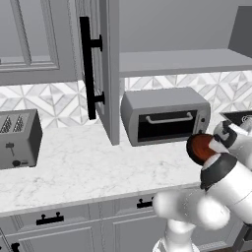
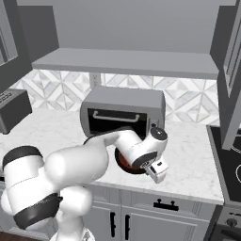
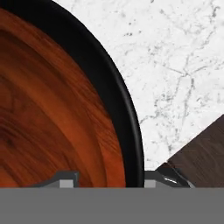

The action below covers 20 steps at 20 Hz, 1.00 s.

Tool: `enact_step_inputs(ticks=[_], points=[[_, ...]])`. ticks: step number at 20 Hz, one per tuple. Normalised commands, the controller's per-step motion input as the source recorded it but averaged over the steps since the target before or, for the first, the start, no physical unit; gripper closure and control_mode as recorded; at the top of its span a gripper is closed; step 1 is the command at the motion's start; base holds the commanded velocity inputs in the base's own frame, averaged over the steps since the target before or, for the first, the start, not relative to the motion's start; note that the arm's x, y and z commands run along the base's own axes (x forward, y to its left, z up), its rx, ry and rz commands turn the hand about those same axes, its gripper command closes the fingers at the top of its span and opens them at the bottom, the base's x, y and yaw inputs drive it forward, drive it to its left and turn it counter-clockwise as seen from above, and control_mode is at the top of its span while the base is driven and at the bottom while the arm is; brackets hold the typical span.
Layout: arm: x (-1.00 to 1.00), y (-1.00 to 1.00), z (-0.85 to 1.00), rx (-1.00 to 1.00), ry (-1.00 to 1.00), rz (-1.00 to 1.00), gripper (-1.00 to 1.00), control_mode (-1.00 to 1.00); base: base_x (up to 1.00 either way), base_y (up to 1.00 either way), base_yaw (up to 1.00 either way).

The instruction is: Pick up the bowls on the counter and stack them on top of one another in the open cabinet. Place the smaller bowl on top of the larger bowl.

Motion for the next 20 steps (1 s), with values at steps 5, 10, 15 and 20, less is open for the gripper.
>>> enact_step_inputs(ticks=[5, 10, 15, 20], points=[[-0.78, 0.00, 1.00, 0.00, -0.31, 0.00, 1.00, -1.00, 0.00, 0.00, 0.00], [-0.49, 0.06, 1.00, 0.00, -0.33, -0.01, 1.00, -1.00, 0.00, 0.00, 0.00], [-0.19, 0.29, 1.00, 0.00, -0.24, -0.01, 1.00, -1.00, 0.00, 0.00, 0.00], [0.00, 0.28, 1.00, 0.00, -0.05, 0.00, 1.00, -1.00, 0.00, 0.00, 0.00]])
